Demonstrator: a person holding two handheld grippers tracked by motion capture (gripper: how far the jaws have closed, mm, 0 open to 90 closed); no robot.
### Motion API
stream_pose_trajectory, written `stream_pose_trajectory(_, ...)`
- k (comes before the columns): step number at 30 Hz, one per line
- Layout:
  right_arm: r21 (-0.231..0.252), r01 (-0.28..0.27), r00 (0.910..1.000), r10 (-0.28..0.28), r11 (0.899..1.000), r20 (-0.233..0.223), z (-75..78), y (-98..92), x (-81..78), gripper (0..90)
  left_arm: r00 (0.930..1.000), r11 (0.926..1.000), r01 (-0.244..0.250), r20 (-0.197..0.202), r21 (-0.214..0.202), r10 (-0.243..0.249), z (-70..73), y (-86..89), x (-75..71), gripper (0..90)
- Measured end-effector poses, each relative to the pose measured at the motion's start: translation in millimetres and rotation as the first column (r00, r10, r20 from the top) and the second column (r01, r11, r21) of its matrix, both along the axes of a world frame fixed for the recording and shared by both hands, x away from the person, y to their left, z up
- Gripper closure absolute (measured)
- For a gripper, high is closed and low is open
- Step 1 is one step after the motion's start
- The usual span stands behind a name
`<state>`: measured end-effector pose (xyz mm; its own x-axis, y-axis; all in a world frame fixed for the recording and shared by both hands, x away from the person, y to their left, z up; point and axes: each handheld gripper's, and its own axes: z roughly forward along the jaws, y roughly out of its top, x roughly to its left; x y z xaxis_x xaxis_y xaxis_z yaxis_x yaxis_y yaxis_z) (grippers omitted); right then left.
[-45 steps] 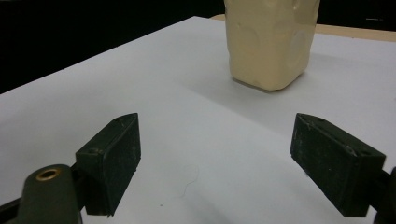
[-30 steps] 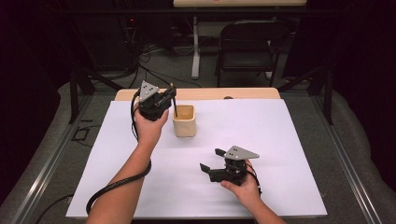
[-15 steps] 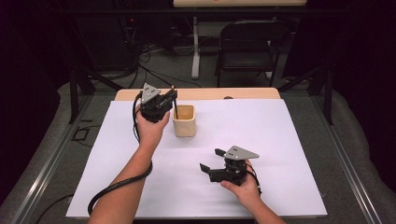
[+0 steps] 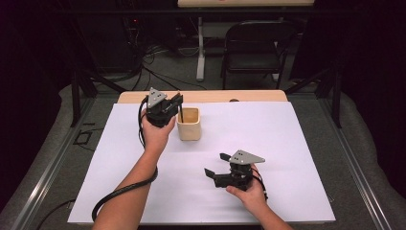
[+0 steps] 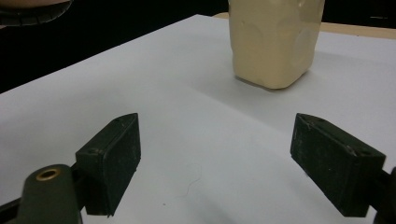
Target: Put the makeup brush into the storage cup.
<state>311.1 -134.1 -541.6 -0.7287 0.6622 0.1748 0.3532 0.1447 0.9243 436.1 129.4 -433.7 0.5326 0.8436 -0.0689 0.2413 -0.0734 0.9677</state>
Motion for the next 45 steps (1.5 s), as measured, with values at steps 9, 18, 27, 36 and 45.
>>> stream_pose_trajectory(9,-0.001,0.0,1.0,0.0,1.0,0.001,0.0,-0.2,0.1,15.8,0.9998,1.0,-0.007,-0.019,0.003,0.008,-8.8,0.4,1.7,83.3)
stream_pose_trajectory(18,0.001,-0.001,1.0,0.001,1.0,-0.004,-1.2,0.5,0.3,15.8,0.9992,0.9999,-0.012,-0.037,0.007,0.013,-17.4,0.4,2.7,83.3)
stream_pose_trajectory(27,0.001,-0.001,1.0,0.001,1.0,-0.004,-1.2,0.5,0.3,15.9,0.9988,0.9998,-0.016,-0.046,0.007,0.016,-21.3,0.1,3.1,83.3)
stream_pose_trajectory(36,0.002,0.0,1.0,0.0,1.0,-0.001,-1.1,0.2,0.4,15.9,0.9985,0.9998,-0.015,-0.053,0.016,0.015,-25.4,-1.1,3.3,83.3)
stream_pose_trajectory(45,0.001,-0.003,1.0,0.003,1.0,-0.003,-1.2,0.5,0.3,15.9,0.9985,0.9998,-0.015,-0.053,0.017,0.016,-27.5,-1.4,3.8,83.3)
